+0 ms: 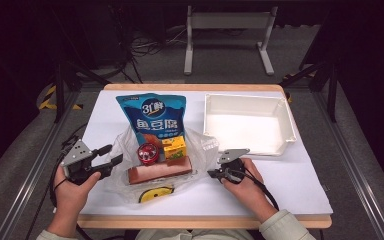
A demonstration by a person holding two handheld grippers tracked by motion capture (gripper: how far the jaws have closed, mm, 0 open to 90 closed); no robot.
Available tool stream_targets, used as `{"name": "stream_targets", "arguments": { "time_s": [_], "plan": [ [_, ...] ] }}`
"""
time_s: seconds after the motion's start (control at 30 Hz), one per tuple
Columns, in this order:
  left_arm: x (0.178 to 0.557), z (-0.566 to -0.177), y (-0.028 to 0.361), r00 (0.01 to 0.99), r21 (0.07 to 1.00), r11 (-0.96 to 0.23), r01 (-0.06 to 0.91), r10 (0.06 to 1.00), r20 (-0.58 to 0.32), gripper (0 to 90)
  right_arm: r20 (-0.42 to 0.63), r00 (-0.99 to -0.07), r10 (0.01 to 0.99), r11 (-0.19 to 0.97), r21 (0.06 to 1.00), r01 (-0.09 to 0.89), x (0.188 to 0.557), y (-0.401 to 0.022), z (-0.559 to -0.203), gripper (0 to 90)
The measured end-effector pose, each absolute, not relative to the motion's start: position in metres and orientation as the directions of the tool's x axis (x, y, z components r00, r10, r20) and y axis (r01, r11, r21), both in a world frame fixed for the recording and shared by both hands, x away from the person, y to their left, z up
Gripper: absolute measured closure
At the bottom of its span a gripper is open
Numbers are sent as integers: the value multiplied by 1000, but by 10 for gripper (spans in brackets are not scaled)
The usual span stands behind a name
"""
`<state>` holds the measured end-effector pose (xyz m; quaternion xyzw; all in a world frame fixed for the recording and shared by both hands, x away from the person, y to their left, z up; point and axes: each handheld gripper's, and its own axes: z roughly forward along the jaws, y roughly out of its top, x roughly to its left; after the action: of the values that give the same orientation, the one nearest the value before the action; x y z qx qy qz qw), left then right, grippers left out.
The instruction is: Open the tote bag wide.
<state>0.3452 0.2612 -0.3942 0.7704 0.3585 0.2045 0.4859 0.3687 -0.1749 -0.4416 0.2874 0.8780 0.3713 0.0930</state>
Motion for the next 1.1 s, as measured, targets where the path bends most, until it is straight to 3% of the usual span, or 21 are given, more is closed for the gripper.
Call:
{"name": "stream_targets", "arguments": {
  "time_s": [0.1, 0.2, 0.73, 1.1],
  "plan": [
    [347, -398, 262, 650, 890, -296, 348, 760, -2, 798, 50, -818, 573, 558, 707, 434, 369, -175, -441, 900],
    [350, -404, 263, 634, 875, -319, 364, 773, 18, 875, 54, -822, 567, 559, 707, 432, 369, -174, -442, 900],
    [372, -441, 264, 618, 779, -397, 486, 786, 15, 899, 74, -821, 566, 564, 692, 452, 368, -176, -442, 900],
    [372, -450, 259, 635, 741, -444, 504, 772, 32, 895, 113, -806, 581, 551, 675, 492, 363, -185, -441, 900]
  ]
}}
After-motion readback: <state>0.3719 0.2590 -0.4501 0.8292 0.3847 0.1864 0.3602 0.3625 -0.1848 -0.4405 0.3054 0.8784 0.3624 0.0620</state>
